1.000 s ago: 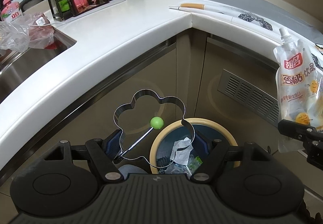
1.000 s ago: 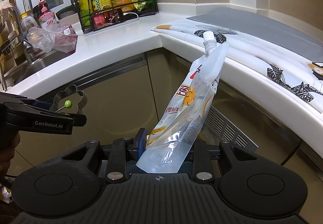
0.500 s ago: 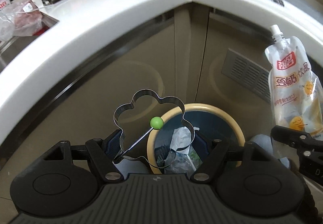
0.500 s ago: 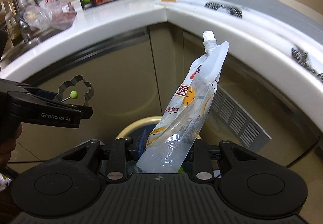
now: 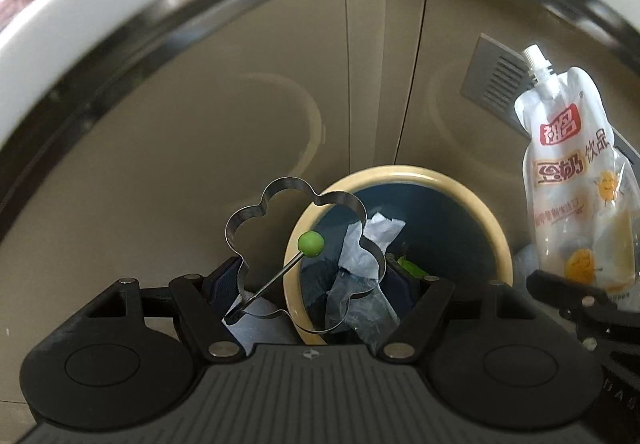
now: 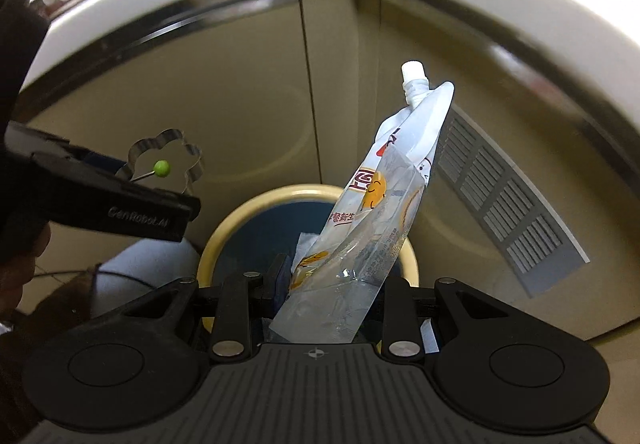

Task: Collect trash
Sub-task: 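Lower the held egg ring and pouch down over the bin opening, then open both grippers to drop the egg ring and pouch into the bin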

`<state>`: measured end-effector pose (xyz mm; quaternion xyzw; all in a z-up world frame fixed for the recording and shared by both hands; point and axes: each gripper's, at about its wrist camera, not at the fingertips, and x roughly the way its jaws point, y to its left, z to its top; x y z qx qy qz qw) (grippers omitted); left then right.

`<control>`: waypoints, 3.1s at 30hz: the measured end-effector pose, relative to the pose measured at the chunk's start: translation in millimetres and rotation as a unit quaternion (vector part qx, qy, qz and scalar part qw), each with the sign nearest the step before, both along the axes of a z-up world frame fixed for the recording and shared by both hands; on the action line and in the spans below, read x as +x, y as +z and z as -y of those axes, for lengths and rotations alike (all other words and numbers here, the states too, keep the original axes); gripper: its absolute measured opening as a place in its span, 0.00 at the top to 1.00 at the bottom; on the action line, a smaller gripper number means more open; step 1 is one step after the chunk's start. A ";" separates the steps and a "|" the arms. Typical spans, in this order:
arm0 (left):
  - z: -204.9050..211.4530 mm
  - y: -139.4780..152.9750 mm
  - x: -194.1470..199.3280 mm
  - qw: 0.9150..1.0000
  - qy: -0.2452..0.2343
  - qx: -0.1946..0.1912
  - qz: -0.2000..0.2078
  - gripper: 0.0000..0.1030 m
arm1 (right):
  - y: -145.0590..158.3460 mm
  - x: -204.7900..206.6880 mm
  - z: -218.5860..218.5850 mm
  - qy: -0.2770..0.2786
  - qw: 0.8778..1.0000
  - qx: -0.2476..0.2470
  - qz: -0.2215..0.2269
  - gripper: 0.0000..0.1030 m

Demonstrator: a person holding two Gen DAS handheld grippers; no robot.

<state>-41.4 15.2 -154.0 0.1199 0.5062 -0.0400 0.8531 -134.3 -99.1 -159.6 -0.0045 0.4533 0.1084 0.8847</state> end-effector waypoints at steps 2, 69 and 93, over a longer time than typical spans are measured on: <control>-0.2 -6.5 5.1 1.000 0.002 0.000 -0.009 0.24 | -6.1 3.3 -0.9 0.001 1.000 -0.006 -0.007 0.70; 18.2 -89.8 57.0 0.994 -0.003 0.028 -0.106 0.24 | -84.9 67.3 -33.1 0.047 0.987 -0.054 -0.144 0.69; 26.5 -107.0 68.3 0.992 -0.008 0.039 -0.123 0.24 | -102.0 76.8 -34.9 0.047 0.984 -0.059 -0.164 0.68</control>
